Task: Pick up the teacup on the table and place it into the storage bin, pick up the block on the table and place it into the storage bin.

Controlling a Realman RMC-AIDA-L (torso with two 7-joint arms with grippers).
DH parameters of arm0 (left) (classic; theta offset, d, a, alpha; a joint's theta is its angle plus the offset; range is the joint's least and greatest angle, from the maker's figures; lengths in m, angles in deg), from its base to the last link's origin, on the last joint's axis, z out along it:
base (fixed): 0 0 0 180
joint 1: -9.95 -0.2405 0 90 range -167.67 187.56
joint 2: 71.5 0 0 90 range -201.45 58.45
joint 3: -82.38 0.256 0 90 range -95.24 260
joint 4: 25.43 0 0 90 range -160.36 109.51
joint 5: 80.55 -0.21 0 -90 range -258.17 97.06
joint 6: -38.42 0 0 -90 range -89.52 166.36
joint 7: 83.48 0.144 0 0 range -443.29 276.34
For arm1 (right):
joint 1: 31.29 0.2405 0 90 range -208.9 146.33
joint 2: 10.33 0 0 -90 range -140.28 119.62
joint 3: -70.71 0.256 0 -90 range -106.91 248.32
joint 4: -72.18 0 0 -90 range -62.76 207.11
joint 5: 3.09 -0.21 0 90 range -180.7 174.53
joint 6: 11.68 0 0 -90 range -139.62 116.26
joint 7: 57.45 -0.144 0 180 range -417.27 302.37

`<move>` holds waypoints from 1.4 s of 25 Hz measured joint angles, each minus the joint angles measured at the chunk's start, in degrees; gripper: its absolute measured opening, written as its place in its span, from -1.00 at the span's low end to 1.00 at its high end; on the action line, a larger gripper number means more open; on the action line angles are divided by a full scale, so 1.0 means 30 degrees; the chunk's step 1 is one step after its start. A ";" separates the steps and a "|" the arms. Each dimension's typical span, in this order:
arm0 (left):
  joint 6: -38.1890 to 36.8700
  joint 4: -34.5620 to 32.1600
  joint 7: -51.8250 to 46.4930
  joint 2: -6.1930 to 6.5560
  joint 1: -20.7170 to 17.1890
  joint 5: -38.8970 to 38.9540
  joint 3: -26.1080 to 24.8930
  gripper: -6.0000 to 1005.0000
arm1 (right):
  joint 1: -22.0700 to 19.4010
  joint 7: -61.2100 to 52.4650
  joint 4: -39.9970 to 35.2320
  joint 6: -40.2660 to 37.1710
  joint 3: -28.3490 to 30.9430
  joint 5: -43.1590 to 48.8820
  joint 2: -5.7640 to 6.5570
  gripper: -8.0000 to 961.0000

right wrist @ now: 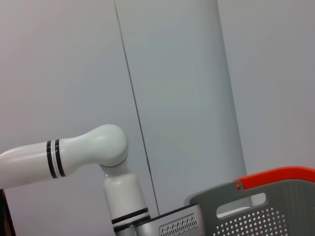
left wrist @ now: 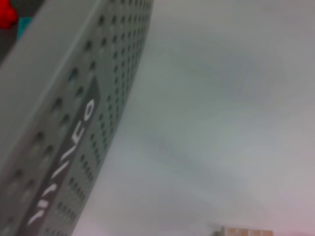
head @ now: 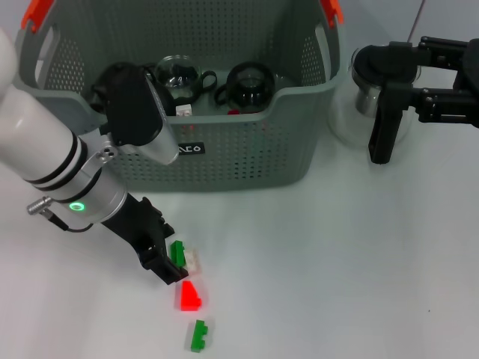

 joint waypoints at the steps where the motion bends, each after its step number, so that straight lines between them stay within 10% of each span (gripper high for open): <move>1: 0.0001 0.0001 0.0020 -0.0016 0.0001 0.0000 0.0041 0.67 | -0.0004 0.0001 -0.0001 -0.0001 0.0001 -0.0008 0.0000 0.70; 12: 0.0115 0.0035 0.0115 -0.0078 0.0119 0.0001 0.0484 0.67 | -0.0144 0.0001 -0.0001 0.0028 0.0009 -0.0102 0.0030 0.70; 25: 0.0215 0.0464 -0.0026 -0.0054 0.0472 -0.0408 0.0470 -0.15 | -0.0253 0.0095 -0.0001 -0.0002 0.0254 -0.0141 0.0030 0.70; 35: -0.1669 -0.0839 -0.0046 0.0092 0.0772 -0.0326 -0.0772 -0.16 | -0.0296 0.0115 0.0022 -0.0056 0.0452 -0.0142 0.0059 0.70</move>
